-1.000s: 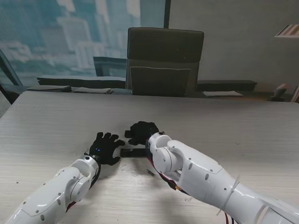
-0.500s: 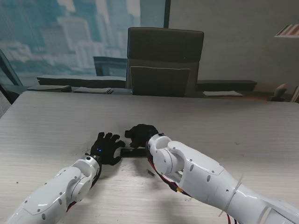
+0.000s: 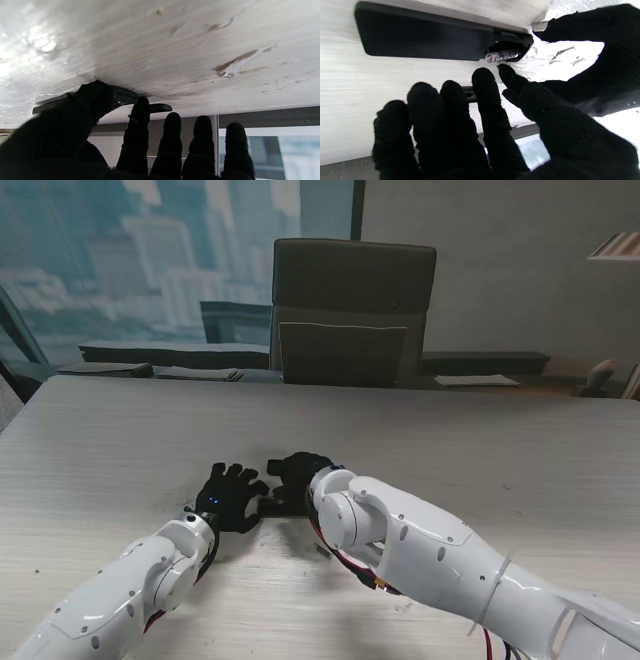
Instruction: Install the batteries into the remote control and close the cover
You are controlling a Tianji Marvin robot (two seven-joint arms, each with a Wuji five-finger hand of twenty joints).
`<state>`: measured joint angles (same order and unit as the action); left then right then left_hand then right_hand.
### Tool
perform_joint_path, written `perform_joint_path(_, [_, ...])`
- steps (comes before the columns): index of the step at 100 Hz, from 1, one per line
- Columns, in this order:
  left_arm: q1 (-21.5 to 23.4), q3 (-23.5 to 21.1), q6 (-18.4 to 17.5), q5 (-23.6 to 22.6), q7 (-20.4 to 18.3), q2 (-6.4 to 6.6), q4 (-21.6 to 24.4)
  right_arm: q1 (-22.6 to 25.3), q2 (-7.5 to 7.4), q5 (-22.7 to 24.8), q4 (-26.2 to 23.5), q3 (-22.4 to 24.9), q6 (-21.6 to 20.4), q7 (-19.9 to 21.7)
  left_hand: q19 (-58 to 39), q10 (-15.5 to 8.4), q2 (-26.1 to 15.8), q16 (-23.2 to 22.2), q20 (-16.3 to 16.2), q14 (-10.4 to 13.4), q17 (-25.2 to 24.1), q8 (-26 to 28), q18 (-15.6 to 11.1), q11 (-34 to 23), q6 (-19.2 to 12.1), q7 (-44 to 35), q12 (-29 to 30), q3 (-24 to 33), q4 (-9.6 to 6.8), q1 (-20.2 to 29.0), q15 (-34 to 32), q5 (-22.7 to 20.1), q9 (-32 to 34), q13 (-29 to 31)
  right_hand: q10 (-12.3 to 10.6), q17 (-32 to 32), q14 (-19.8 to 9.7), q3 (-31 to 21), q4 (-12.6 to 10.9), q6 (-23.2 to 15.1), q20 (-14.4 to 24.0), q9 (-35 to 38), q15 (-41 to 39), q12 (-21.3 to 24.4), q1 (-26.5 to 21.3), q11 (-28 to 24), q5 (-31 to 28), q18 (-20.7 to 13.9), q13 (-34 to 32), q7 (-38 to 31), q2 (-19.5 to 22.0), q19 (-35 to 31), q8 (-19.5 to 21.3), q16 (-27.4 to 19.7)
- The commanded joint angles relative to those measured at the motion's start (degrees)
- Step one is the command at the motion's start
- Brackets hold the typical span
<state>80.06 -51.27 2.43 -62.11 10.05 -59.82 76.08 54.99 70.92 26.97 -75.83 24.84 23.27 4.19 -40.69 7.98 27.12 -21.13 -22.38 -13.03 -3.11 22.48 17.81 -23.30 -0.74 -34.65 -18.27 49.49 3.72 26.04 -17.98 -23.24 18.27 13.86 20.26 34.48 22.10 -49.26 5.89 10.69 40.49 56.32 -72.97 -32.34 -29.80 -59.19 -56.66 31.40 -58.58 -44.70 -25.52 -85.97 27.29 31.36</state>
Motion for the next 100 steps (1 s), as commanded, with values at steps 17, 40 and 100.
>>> perform_joint_path(17, [0.69,0.49,0.15,0.11,-1.39,-0.04,-0.81,-1.80,1.49,-2.79,1.53,-1.97,2.07,2.99,0.40,1.00,-0.46,0.36,0.00,-0.66,-0.89,3.50,0.55,-0.31,-2.05,-8.33,-0.07,0.40,-0.96,0.80,-0.30,-7.68,0.67,-0.98,3.34,2.60,0.63,0.76,-1.40,1.45,2.02,2.46,-3.52,-1.87,-1.28,-3.11,-2.07,2.02,-2.97,0.38,3.62,-5.43,1.51,1.24])
perform_joint_path(40, [0.72,0.54,0.59,-0.03,-1.18,-0.05,-0.87,-3.16,2.77,-4.67,4.09,-3.26,3.51,3.53,0.18,1.08,-0.70,0.37,0.03,-0.68,-0.85,3.79,0.56,-0.36,-1.82,-8.68,-0.15,0.32,-1.00,0.87,-0.42,-7.86,0.97,-0.90,3.49,2.66,0.78,0.90,-1.51,1.61,2.05,2.38,-3.65,-2.02,-1.55,-3.05,-1.83,2.15,-2.93,0.07,4.16,-5.57,1.61,1.02])
perform_joint_path(100, [0.72,0.63,1.43,-0.23,-0.67,-0.11,-1.10,-2.74,2.94,-5.61,3.74,-2.79,4.19,3.27,-0.24,1.19,-1.61,0.31,0.05,-0.78,-0.86,3.32,0.58,-0.44,-0.65,-7.32,-0.27,-0.14,-1.02,0.80,-0.67,-6.76,0.92,-0.79,3.43,0.29,0.87,1.74,-3.33,1.99,1.17,0.40,-1.86,-1.55,0.76,-1.73,-0.69,1.68,-0.70,5.22,2.55,-3.93,3.12,0.73])
